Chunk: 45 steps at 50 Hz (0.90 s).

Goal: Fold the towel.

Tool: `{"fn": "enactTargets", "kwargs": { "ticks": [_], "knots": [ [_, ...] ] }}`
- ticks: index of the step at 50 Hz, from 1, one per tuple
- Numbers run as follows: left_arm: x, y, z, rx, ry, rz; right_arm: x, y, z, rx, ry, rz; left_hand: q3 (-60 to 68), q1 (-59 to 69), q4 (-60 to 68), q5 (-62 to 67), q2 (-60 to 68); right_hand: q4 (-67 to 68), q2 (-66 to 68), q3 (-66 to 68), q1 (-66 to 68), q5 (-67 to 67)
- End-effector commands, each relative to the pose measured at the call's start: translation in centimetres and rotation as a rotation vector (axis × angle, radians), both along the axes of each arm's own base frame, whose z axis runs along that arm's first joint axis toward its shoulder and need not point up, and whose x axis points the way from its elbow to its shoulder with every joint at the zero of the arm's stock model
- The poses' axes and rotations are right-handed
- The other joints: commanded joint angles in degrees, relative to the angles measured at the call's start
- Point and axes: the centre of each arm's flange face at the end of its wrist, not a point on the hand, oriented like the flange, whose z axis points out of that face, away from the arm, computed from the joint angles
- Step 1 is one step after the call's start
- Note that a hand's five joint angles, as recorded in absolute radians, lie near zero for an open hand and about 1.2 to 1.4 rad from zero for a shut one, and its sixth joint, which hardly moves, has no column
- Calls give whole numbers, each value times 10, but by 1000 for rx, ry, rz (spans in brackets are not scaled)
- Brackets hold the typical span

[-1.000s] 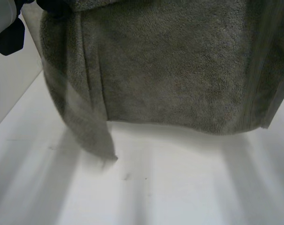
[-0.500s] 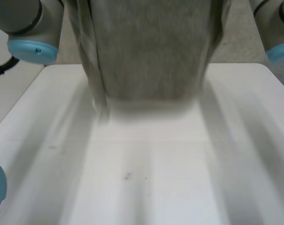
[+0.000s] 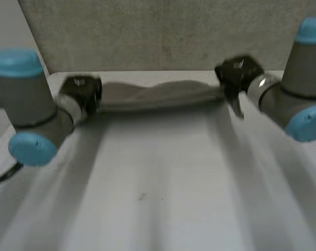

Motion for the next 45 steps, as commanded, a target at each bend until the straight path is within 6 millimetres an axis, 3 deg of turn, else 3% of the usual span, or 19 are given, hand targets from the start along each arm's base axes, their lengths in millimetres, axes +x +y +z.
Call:
{"fn": "enactTargets", "kwargs": {
  "ticks": [1,8,14,19,23,33,40,45],
  "knots": [
    [19,22,-50,136,-54,5,-13,21,-56,165,106,3,102,112,101,106,102,29,42,36,32,31],
    [29,38,-51,171,-57,-2,-35,42,-78,275,140,-30,102,112,101,106,102,29,42,36,32,31],
    [31,57,-48,191,-47,-50,-44,54,-80,282,135,-44,102,112,101,106,102,29,42,36,32,31],
    [29,65,-49,200,-48,-65,-51,67,-74,230,108,-58,-60,-51,-62,-57,-61,29,42,36,32,31],
    [28,65,-54,195,-49,-69,-58,68,-74,211,98,-76,-168,-158,-169,-165,-169,29,42,36,32,31],
    [31,57,-72,182,-47,-50,-71,64,-82,212,91,-114,-197,-187,-198,-194,-197,29,42,36,32,31],
    [34,62,-79,209,-55,-43,-75,60,-82,229,47,-118,-271,-261,-272,-268,-271,29,42,36,32,31],
    [38,69,-74,221,-60,-44,-76,59,-83,240,23,-129,-484,-474,-485,-481,-484,29,42,36,32,31]
  ]
}}
